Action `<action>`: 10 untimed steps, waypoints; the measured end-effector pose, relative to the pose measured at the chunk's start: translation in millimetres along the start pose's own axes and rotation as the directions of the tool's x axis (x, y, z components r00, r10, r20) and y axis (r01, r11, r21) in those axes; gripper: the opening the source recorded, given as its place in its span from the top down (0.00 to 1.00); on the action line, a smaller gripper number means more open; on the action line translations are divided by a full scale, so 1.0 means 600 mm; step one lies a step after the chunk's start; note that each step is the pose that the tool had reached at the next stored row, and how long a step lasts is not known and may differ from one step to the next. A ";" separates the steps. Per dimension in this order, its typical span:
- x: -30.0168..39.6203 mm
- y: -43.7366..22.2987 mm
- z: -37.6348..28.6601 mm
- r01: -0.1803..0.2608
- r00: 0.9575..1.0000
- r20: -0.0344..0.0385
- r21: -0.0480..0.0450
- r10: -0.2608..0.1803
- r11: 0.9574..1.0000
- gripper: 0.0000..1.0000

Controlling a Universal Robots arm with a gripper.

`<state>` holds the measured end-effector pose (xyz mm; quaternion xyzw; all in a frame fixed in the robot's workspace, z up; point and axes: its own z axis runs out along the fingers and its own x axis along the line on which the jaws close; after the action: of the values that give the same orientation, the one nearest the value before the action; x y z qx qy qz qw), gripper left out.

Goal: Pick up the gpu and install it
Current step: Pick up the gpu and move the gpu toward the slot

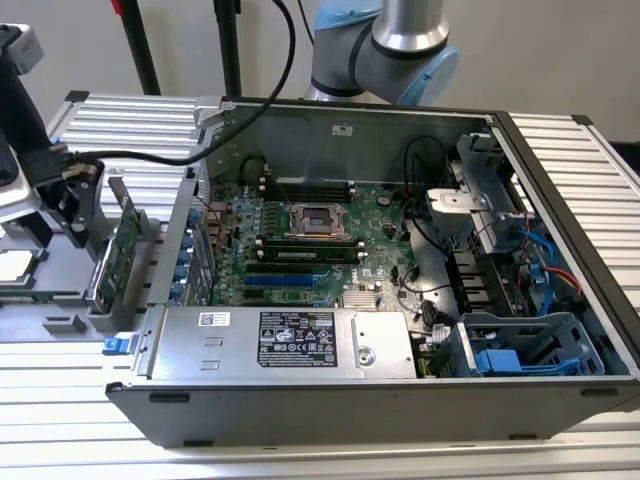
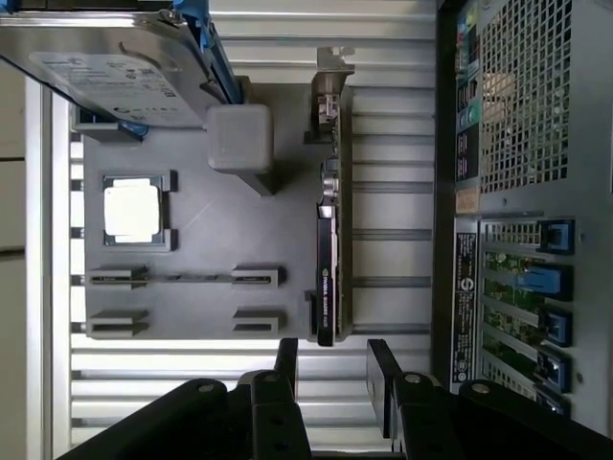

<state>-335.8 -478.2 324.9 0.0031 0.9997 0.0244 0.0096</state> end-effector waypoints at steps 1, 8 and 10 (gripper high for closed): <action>0.000 0.000 0.001 0.000 1.000 0.000 0.000 0.000 1.000 0.00; 0.000 0.000 0.008 0.000 1.000 0.000 0.000 0.000 1.000 0.00; 0.000 0.000 0.010 0.000 1.000 0.000 0.000 0.000 1.000 0.00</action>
<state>-335.7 -478.2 319.1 0.0031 0.9997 0.0243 0.0096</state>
